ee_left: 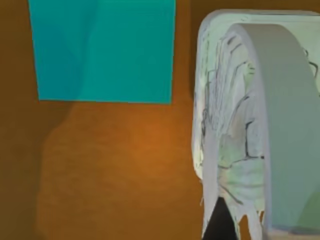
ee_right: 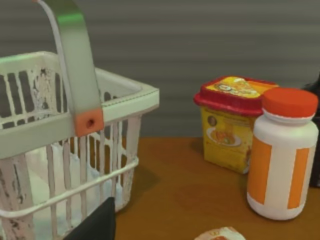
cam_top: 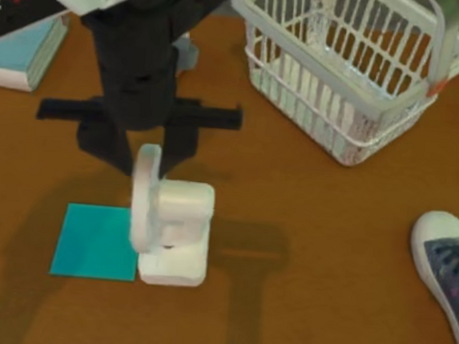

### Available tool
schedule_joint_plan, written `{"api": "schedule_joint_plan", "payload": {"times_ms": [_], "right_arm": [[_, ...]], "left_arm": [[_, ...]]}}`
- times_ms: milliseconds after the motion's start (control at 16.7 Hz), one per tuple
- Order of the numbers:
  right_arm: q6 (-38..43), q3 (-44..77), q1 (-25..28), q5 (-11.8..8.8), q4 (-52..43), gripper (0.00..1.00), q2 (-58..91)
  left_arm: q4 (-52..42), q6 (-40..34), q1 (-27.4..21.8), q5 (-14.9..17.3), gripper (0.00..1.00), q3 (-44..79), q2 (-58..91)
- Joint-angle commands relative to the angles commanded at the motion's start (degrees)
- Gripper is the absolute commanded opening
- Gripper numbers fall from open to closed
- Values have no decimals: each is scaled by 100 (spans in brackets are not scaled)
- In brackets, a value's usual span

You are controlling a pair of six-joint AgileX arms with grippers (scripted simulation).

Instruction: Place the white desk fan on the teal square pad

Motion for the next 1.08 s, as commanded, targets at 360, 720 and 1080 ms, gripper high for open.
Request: {"api": "schedule_joint_plan", "payload": {"times_ms": [360, 720, 1080], "right_arm": [[0, 0, 0, 0, 0, 100, 0], [0, 0, 0, 0, 0, 100, 0], [0, 0, 0, 0, 0, 100, 0]], "left_arm": [[-152, -2823, 428, 10, 0, -162, -203], [-234, -6021, 945, 17, 0, -502, -557], [-190, -7627, 1282, 28, 0, -760, -886]]}}
